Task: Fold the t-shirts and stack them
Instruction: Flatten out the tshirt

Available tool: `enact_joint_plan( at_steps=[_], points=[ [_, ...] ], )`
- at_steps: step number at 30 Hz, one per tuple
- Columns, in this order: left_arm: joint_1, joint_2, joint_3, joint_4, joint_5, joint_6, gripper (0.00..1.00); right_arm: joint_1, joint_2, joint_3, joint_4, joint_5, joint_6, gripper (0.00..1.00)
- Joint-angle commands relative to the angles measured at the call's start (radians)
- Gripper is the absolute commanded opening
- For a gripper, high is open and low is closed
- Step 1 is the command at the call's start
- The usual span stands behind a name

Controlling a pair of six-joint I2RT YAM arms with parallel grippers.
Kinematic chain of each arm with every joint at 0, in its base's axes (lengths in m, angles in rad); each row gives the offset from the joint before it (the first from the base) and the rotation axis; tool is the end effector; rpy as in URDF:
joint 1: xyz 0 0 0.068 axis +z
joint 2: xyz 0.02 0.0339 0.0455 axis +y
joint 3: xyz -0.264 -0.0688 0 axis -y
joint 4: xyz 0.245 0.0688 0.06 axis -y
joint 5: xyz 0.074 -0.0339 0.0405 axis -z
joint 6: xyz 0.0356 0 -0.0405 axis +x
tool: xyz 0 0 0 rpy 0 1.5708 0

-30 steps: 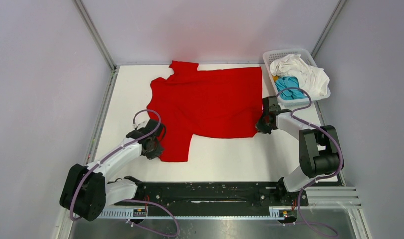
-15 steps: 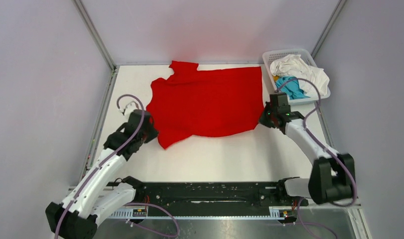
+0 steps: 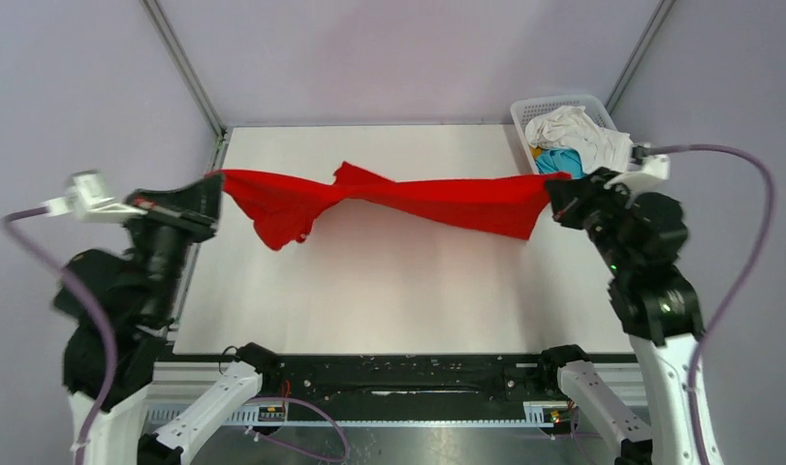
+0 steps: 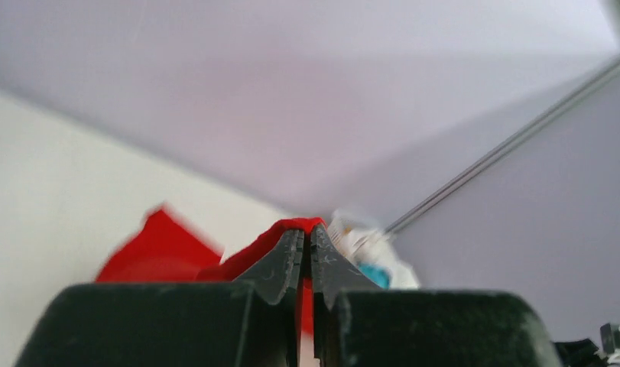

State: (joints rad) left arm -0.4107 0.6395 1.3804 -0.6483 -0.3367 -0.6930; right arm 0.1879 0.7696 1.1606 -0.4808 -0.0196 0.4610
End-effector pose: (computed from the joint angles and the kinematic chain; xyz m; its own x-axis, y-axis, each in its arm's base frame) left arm 0.0557 -0.0114 0.4906 0.0172 -0.6651 -0.7465 0.1120 0.7432 -0.6596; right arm 0.1405 0.0274 0.4362 -0.1705 0.4203 -0.8912 -0.1452 0.8839 0.4446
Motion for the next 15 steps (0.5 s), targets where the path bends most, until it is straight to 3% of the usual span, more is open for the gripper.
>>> enact_joint_plan(
  at_steps=[1, 7, 9, 15],
  points=[
    [-0.002, 0.012, 0.233, 0.098, 0.086, 0.133, 0.00, 0.005, -0.071, 0.205, -0.126, -0.026, -0.055, 0.00],
    [0.000, 0.153, 0.663, 0.054, 0.274, 0.242, 0.00, 0.005, -0.131, 0.424, -0.212, -0.095, -0.076, 0.00],
    [0.000, 0.198, 0.776, 0.027, 0.273, 0.265, 0.00, 0.004, -0.140, 0.484, -0.243, -0.109, -0.077, 0.00],
    [0.000, 0.242, 0.912, 0.044, 0.269, 0.308, 0.00, 0.004, -0.170, 0.588, -0.291, -0.193, -0.074, 0.00]
  ],
)
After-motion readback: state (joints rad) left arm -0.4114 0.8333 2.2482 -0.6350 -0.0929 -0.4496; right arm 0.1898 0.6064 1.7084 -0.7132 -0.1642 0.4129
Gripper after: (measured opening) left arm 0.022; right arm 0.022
